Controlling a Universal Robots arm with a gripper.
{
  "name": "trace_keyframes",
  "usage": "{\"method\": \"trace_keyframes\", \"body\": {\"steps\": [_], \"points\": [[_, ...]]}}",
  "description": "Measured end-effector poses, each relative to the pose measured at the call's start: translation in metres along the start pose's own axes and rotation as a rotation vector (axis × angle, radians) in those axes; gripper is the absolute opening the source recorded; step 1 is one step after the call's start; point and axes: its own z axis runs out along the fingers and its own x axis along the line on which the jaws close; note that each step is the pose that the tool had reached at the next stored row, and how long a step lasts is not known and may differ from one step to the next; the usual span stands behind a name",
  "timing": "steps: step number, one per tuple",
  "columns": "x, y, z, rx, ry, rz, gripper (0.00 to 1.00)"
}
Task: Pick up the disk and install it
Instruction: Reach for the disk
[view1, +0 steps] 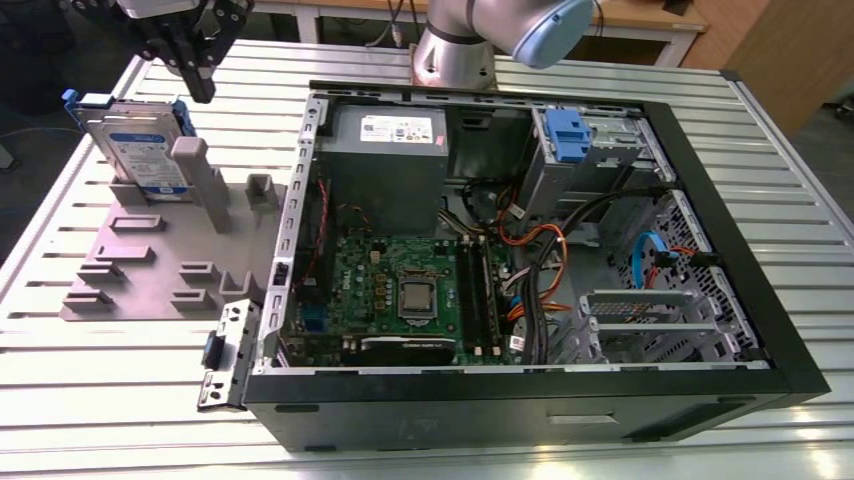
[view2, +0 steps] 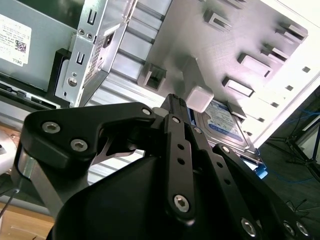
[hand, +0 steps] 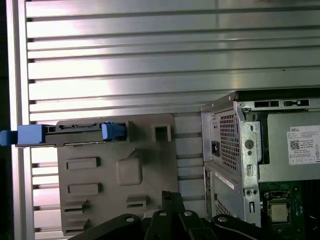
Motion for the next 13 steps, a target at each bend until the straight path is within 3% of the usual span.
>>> {"method": "trace_keyframes", "body": {"steps": [13], "points": [[0.0063, 0.0, 0.0005, 0.0, -0.0001, 0.0, 0.11]]}}
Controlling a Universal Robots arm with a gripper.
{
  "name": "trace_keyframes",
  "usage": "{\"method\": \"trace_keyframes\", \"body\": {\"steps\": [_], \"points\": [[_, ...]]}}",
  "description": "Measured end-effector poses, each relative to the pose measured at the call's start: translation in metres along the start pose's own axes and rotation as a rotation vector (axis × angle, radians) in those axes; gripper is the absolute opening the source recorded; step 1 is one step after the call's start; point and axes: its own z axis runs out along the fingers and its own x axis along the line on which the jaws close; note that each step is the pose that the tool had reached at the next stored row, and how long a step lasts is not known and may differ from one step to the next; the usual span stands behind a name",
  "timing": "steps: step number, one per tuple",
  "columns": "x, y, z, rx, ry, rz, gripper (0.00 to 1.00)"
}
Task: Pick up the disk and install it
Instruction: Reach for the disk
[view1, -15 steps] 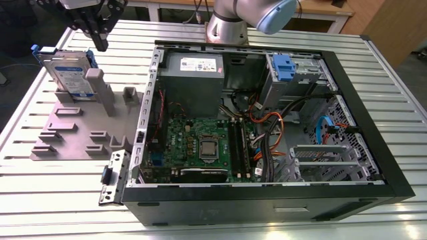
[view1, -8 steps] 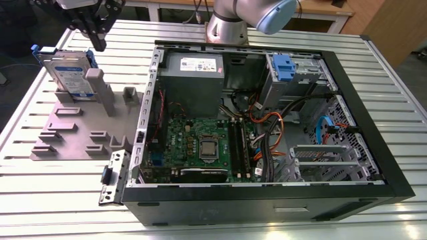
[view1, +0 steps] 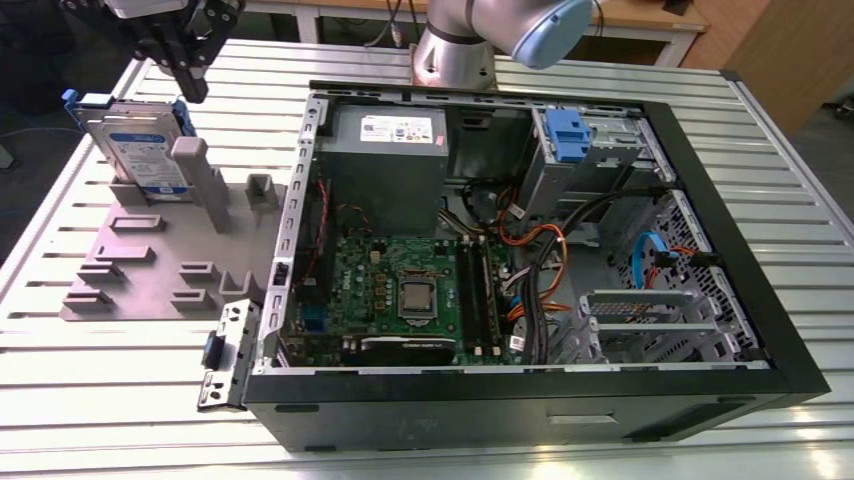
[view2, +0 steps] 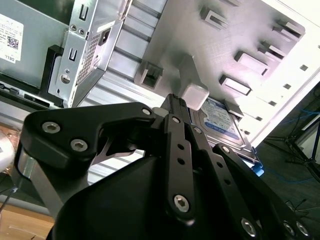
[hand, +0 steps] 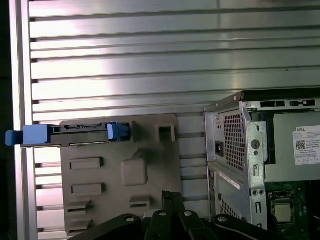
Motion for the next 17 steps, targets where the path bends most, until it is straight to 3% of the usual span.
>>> {"method": "trace_keyframes", "body": {"steps": [17], "points": [[0.0086, 0.0, 0.0007, 0.0, 0.0, 0.0, 0.11]]}}
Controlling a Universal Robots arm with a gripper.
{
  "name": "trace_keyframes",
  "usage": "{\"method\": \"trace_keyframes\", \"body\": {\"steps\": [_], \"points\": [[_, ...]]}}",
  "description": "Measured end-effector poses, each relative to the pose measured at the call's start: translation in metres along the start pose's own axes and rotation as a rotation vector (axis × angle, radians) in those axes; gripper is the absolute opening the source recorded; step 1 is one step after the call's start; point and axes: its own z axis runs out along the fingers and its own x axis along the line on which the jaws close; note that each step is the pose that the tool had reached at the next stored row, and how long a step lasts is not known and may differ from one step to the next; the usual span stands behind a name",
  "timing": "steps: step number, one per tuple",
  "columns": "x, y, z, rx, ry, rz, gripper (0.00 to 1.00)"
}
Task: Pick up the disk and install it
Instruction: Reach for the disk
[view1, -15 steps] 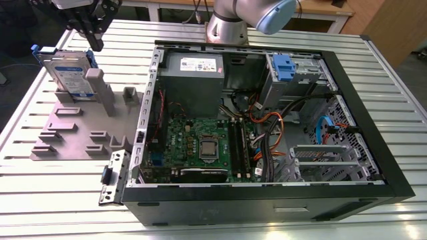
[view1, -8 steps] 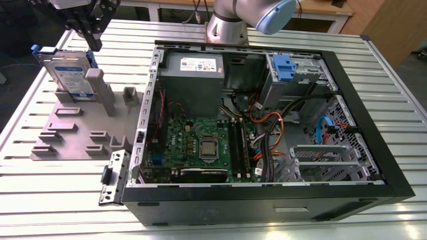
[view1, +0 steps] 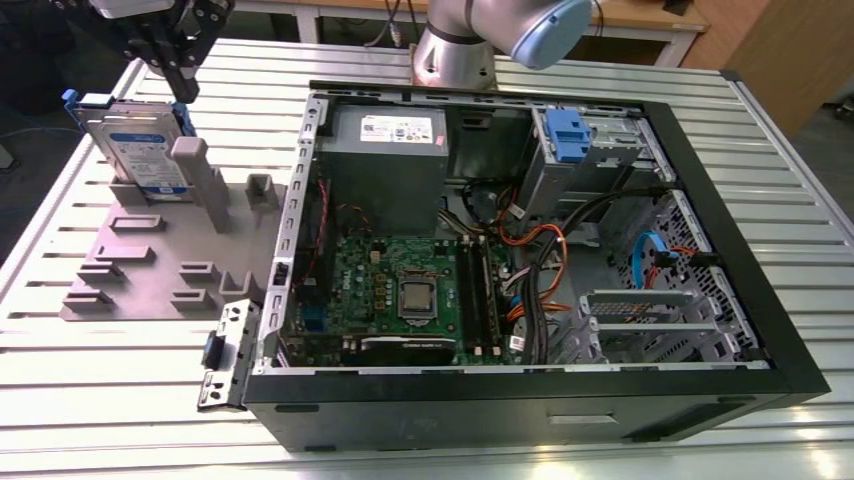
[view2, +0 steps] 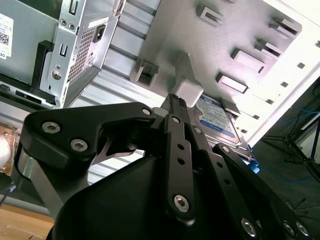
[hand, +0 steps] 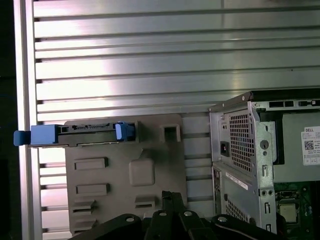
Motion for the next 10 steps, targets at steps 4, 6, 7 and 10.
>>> {"method": "trace_keyframes", "body": {"steps": [4, 6, 7, 10], "points": [[0.0021, 0.0, 0.0002, 0.0, 0.0, 0.0, 0.11], [0.0031, 0.0, 0.0002, 0.0, 0.0, 0.0, 0.11], [0.0036, 0.0, 0.0003, 0.0, 0.0, 0.0, 0.11], [0.0052, 0.0, 0.0004, 0.0, 0.0, 0.0, 0.11]]}}
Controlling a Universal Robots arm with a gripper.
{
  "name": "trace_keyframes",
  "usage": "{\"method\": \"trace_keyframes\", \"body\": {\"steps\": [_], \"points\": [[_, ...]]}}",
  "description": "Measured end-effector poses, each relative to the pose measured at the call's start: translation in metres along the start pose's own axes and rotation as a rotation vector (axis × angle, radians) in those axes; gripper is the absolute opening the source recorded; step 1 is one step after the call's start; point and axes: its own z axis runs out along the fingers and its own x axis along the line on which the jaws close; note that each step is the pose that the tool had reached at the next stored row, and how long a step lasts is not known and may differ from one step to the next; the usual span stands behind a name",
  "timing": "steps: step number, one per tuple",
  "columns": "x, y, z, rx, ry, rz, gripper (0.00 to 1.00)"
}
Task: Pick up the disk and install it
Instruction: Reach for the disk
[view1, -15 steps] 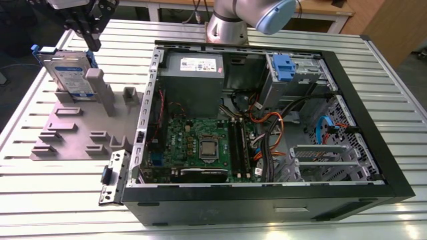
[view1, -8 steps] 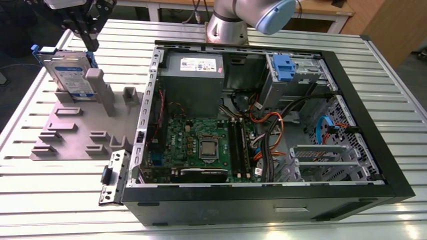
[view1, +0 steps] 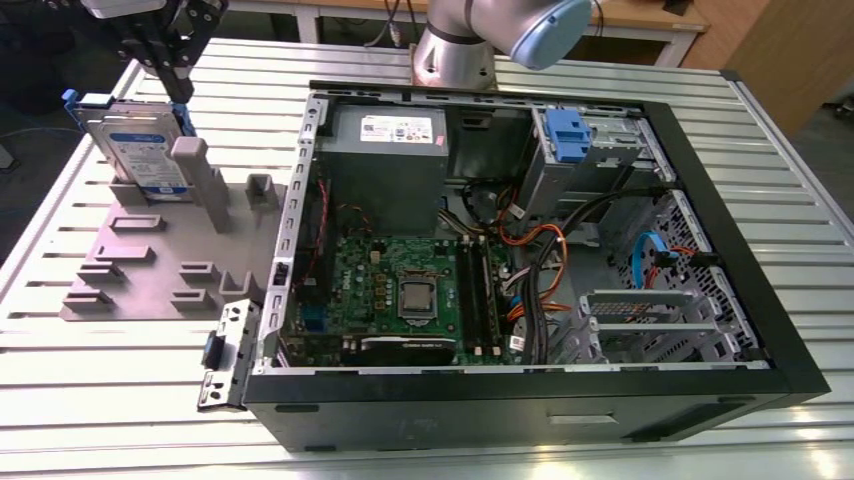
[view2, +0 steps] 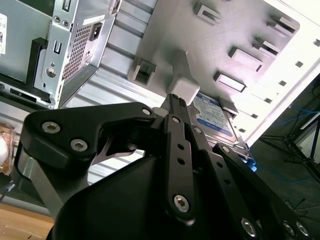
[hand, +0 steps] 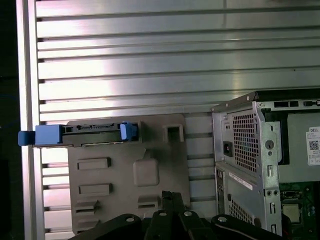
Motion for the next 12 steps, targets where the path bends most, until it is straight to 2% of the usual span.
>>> {"method": "trace_keyframes", "body": {"steps": [12], "points": [[0.0062, -0.0001, 0.0005, 0.0, 0.0, 0.0, 0.11]]}}
